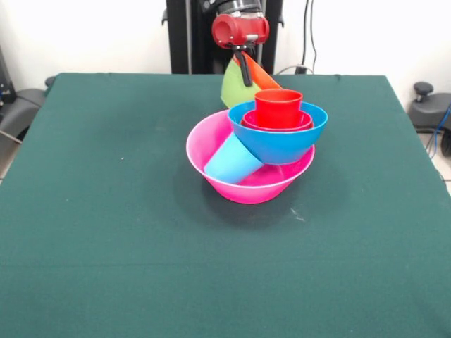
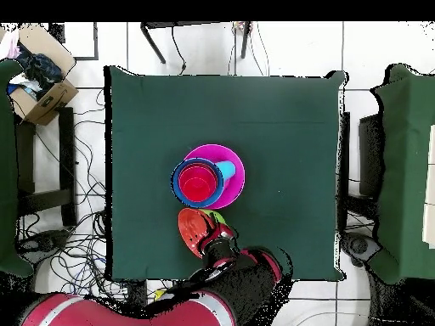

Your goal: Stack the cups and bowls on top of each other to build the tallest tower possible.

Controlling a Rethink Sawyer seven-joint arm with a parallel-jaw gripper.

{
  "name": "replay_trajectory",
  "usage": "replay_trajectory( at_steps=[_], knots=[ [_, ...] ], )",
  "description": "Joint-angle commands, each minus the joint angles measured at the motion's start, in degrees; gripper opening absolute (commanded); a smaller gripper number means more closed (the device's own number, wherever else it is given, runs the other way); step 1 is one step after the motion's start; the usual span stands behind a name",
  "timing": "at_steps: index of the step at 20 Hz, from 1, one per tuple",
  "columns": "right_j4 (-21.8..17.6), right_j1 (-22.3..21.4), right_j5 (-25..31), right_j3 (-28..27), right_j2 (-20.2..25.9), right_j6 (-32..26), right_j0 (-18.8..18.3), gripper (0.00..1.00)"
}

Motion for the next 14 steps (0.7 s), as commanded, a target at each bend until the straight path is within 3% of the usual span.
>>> replay_trajectory(
  at_steps=[1, 4, 9, 11, 14],
  knots=[
    [4.0, 3.5, -3.5, -2.5, 1.0, -16.8, 2.1, 0.00],
    [5.1, 4.9, -2.5, -2.6, -1.2, -15.9, 4.2, 0.00],
    [3.2, 3.4, 0.8, -1.4, -5.4, -11.9, 7.7, 0.00],
    [0.1, 2.7, 1.3, -1.3, -6.1, -10.1, 8.8, 0.00],
    [-7.7, 0.4, 0.9, -0.7, -7.4, -5.8, 10.3, 0.00]
  ],
)
